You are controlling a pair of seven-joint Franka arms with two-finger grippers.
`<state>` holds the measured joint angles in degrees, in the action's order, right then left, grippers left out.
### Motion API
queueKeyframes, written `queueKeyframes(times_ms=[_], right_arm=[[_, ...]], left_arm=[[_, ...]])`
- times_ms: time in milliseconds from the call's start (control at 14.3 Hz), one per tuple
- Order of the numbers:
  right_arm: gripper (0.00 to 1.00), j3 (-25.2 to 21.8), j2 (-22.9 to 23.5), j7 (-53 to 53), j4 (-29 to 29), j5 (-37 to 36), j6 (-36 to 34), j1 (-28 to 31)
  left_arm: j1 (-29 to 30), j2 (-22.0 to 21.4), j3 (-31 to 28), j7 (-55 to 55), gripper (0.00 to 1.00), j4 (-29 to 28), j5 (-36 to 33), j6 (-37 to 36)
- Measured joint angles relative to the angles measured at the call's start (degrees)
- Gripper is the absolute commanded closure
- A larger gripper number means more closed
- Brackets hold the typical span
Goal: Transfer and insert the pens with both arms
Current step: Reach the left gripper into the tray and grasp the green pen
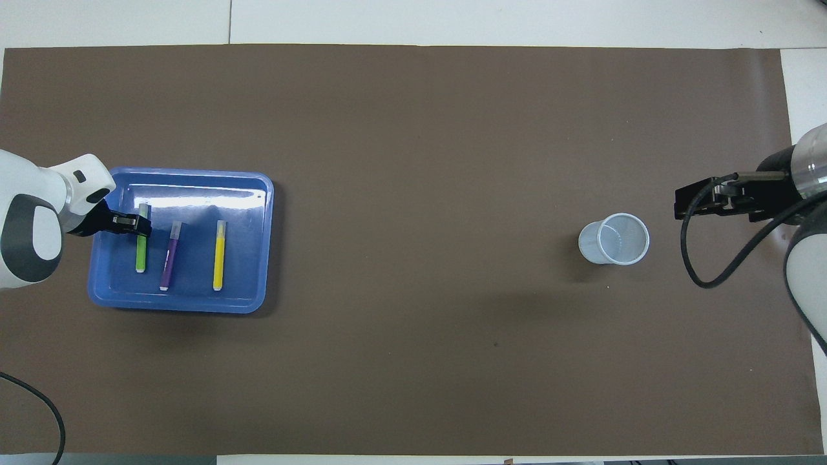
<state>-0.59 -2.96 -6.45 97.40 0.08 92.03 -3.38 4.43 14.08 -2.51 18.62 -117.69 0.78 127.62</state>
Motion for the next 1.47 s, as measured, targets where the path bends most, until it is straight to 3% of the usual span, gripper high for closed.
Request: queueKeyframes(times_ms=[210,350,490,560,1120,1470], right_arm=[[0.00,0.0,0.0,0.0,0.0,0.0,0.0,0.0],[0.00,0.0,0.0,0.0,0.0,0.0,0.0,0.0],[0.00,0.0,0.0,0.0,0.0,0.0,0.0,0.0],[0.00,0.0,0.0,0.0,0.0,0.0,0.0,0.0],[0.00,0.0,0.0,0.0,0.0,0.0,0.0,0.0],[0.00,0.0,0.0,0.0,0.0,0.0,0.0,0.0]], left_arm=[[0.0,0.0,0.0,0.0,0.46,-0.8,0.0,0.0],[0.0,0.0,0.0,0.0,0.65,-1.1,0.0,0.0],[0.0,0.0,0.0,0.0,0.95,-1.1,0.0,0.0],[0.0,0.0,0.0,0.0,1.00,-1.2,0.0,0.0],[0.1,0.0,-0.1,-0.3,1.00,-0.8,0.0,-0.4],[-0.1,-0.4,-0.1,-2.5,1.00,7.3,0.0,-12.6]])
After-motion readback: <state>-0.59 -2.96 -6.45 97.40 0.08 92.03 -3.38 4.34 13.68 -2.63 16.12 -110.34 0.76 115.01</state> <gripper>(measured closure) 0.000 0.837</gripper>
